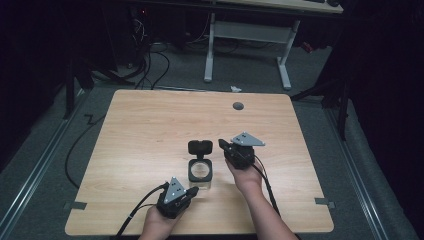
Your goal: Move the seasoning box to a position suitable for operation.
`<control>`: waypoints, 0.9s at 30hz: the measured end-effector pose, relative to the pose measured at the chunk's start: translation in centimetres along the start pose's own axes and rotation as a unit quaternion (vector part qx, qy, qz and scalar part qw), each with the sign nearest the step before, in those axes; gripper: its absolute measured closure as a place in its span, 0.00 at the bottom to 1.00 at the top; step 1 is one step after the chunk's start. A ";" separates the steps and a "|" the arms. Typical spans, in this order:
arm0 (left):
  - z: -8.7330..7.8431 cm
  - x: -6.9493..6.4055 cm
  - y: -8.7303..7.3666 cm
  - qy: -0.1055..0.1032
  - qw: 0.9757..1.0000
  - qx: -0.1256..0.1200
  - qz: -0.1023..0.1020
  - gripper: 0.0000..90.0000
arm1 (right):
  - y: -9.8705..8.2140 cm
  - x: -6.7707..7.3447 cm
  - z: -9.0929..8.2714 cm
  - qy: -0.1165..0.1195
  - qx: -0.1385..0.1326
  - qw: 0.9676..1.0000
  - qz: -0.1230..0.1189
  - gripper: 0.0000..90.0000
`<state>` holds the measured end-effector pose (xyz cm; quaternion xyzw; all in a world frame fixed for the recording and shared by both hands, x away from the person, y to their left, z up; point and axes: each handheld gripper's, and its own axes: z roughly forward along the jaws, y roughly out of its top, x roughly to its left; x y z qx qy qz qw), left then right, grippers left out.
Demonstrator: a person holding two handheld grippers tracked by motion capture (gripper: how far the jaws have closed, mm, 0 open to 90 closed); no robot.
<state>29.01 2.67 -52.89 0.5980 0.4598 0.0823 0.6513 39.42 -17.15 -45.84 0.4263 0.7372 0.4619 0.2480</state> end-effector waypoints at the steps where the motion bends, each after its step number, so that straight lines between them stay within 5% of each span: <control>1: 0.0 0.0 0.0 0.001 1.000 -0.001 0.000 0.99 | 0.2 0.0 0.1 0.000 -0.002 1.000 0.001 1.00; 14: 0.2 0.3 0.2 0.010 1.000 -0.003 -0.007 0.99 | 1.1 0.8 1.4 0.018 -0.005 1.000 -0.010 1.00; 27: 0.3 0.3 0.2 0.015 1.000 -0.001 -0.004 0.99 | 0.8 2.0 0.9 0.023 -0.002 0.999 -0.032 1.00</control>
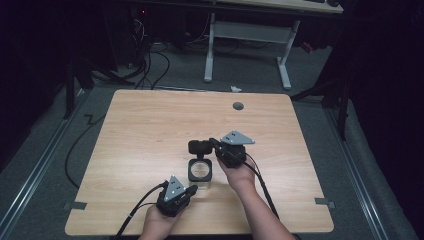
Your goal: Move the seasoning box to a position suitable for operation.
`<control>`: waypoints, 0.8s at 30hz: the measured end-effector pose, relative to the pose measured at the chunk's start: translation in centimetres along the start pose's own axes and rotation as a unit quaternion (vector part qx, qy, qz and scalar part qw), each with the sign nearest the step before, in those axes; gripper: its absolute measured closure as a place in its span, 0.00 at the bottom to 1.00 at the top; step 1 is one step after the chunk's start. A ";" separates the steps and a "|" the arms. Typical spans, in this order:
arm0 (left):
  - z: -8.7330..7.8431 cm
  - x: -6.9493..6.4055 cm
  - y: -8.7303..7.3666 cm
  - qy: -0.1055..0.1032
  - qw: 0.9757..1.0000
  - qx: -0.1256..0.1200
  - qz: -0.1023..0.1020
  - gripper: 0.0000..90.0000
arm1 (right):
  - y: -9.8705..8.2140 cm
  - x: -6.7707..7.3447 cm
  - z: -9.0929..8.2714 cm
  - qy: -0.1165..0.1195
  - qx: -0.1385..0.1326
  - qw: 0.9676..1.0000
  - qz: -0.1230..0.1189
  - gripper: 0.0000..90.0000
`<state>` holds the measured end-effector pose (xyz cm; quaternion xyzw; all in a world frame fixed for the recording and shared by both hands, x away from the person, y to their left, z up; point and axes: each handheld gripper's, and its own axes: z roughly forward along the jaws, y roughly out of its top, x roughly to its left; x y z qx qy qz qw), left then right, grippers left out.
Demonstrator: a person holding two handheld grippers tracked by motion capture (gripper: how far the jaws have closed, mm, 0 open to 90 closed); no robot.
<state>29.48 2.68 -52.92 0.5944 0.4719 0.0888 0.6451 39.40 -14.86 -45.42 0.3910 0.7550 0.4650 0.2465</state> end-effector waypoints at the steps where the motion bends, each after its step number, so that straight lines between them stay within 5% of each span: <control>1: 0.0 0.0 0.0 0.000 1.000 0.000 0.001 0.99 | -0.1 0.0 -0.2 0.001 0.000 1.000 0.000 1.00; 10: 0.1 0.0 0.0 0.001 1.000 0.001 0.001 0.99 | -0.8 0.0 -1.2 0.002 -0.005 1.000 0.004 1.00; 24: 0.1 0.1 -0.3 0.002 1.000 0.003 0.007 0.98 | 2.8 0.2 -1.6 0.014 -0.040 0.999 0.007 1.00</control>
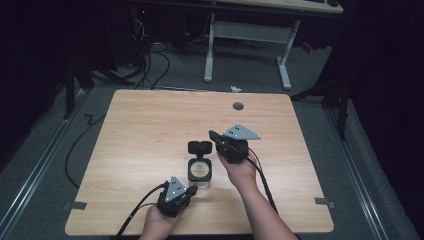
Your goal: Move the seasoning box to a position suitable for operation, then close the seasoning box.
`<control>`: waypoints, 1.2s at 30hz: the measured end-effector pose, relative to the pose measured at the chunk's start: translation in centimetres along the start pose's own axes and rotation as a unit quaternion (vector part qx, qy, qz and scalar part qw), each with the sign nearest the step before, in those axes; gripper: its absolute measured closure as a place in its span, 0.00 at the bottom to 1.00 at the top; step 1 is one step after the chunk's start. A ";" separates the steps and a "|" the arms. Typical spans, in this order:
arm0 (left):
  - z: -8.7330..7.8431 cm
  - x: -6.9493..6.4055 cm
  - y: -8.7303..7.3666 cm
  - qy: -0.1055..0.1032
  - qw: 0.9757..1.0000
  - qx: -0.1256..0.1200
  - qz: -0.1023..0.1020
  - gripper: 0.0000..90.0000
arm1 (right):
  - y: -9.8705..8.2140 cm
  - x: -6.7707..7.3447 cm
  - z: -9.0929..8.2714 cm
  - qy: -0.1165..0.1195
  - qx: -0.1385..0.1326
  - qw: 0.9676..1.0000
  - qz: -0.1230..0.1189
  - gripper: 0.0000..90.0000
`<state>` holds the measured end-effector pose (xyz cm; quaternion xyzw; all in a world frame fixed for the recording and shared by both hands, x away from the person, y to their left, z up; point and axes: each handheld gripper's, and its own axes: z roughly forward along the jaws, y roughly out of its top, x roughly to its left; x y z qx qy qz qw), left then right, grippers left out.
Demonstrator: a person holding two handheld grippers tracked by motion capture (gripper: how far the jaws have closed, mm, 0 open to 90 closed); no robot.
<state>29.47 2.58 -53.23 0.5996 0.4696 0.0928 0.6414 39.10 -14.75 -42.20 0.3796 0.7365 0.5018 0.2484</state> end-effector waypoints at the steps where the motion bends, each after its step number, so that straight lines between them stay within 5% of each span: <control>1: 0.0 0.0 0.0 0.000 1.000 0.000 -0.001 0.98 | 0.1 0.2 0.0 0.002 -0.001 1.000 -0.004 1.00; 9: 0.0 0.0 0.0 -0.001 1.000 -0.001 -0.002 0.98 | -1.3 1.4 -1.1 0.013 0.007 1.000 -0.011 1.00; 15: 0.0 0.0 0.0 -0.001 1.000 -0.002 -0.001 0.98 | -4.5 2.9 -2.7 0.029 0.025 0.999 -0.022 1.00; 20: -0.1 0.0 0.1 -0.003 1.000 -0.004 -0.009 0.98 | -5.5 2.6 -4.0 0.023 0.016 1.000 -0.010 1.00; 29: -2.1 0.1 1.4 -0.026 1.000 -0.005 -0.007 0.94 | -7.3 -1.2 -6.3 -0.031 0.024 0.999 0.010 1.00; 33: -4.0 1.9 3.0 -0.024 1.000 -0.008 -0.012 0.86 | -9.5 -4.2 -8.0 -0.080 0.039 0.996 0.030 0.93; 36: -5.1 5.0 4.8 0.027 0.999 -0.042 -0.016 0.80 | -11.4 -5.8 -8.9 -0.109 0.062 0.991 0.054 0.81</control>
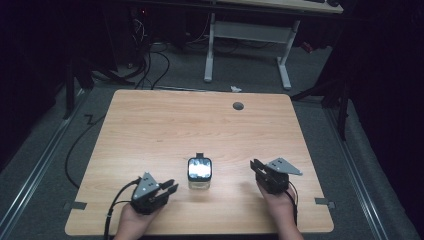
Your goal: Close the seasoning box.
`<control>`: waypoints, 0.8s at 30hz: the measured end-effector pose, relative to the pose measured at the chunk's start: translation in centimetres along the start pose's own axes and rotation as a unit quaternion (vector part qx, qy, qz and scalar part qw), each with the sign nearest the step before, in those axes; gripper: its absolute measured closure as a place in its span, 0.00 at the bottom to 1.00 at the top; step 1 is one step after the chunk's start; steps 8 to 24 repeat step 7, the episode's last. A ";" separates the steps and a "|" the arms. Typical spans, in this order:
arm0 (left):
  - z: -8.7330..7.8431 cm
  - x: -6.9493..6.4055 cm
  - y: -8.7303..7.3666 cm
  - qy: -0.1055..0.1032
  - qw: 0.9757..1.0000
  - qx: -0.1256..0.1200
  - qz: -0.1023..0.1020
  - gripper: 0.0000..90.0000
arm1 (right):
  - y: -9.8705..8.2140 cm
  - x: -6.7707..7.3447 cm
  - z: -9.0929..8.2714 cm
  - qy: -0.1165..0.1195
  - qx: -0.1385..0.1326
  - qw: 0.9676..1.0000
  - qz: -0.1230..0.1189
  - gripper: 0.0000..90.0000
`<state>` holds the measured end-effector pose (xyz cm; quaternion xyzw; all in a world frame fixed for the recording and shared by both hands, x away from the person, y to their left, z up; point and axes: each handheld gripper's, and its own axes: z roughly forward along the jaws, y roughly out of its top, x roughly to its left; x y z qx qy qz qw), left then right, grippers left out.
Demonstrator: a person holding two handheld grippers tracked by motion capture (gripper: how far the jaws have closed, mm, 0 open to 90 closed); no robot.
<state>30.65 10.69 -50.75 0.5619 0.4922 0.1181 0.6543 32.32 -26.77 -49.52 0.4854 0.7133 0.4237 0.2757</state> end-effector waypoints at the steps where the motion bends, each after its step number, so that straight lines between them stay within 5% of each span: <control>1: 0.0 0.0 0.0 0.000 1.000 0.000 0.000 0.79 | -0.6 -0.4 -0.1 -0.007 0.008 1.000 0.005 0.76; 4: -0.1 2.1 0.6 0.044 0.999 -0.015 -0.010 0.74 | -2.5 -1.2 -0.8 -0.027 0.013 0.999 0.020 0.67; 6: 0.0 2.5 0.6 0.054 0.998 -0.016 -0.017 0.74 | -2.7 -1.2 -1.0 -0.029 0.011 0.999 0.023 0.65; 24: 0.1 2.5 0.5 0.056 0.998 -0.015 -0.014 0.73 | -2.9 -1.3 -1.3 -0.031 0.009 0.999 0.025 0.63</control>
